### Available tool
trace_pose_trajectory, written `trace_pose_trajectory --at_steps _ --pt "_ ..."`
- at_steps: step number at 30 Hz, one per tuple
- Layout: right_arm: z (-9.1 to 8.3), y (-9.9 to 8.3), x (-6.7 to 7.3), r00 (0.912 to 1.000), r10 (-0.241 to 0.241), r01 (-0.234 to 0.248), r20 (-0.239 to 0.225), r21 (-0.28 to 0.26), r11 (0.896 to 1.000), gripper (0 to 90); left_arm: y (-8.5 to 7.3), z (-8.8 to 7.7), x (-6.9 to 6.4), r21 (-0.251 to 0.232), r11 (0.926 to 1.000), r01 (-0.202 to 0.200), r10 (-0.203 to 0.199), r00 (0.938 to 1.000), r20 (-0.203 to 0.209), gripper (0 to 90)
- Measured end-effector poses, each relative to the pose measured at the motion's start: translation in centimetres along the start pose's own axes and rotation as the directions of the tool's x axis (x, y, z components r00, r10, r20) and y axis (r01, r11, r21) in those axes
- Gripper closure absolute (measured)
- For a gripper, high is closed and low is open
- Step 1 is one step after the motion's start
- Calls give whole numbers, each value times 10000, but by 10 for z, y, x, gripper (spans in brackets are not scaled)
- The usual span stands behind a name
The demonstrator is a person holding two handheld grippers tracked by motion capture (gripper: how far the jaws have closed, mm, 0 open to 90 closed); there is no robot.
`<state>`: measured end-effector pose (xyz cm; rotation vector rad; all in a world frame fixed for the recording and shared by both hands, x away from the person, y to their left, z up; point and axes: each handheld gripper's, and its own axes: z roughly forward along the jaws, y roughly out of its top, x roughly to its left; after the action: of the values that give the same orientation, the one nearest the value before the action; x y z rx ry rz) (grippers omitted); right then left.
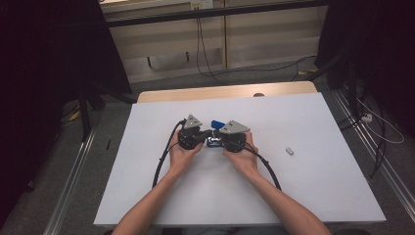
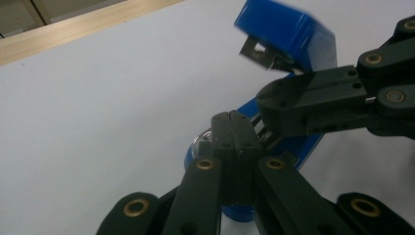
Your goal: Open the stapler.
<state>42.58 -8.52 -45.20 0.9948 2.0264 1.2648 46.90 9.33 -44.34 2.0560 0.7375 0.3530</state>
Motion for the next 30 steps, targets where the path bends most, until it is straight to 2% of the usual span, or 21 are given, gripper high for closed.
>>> trace_pose_trajectory --at_steps 1,6,13,18,30 --pt "0 1 0 10000 6 -6 25 -5 10000 900 0 0 0 -23 9999 134 -133 9999 68 900" --pt "0 2 0 9999 10 -10 120 -35 10000 900 -1 1 0 -45 9998 182 -181 9997 147 900" --pt "2 6 2 9999 29 -27 155 -112 9999 900 -2 0 0 -53 10000 54 -54 10000 83 900" --pt "2 12 2 9997 29 -22 239 -268 9996 900 -2 1 0 -96 9998 199 -197 9997 136 900" --pt "-1 15 -1 9995 112 -103 309 -285 9995 900 -4 0 0 -208 9997 102 -100 9999 104 900"
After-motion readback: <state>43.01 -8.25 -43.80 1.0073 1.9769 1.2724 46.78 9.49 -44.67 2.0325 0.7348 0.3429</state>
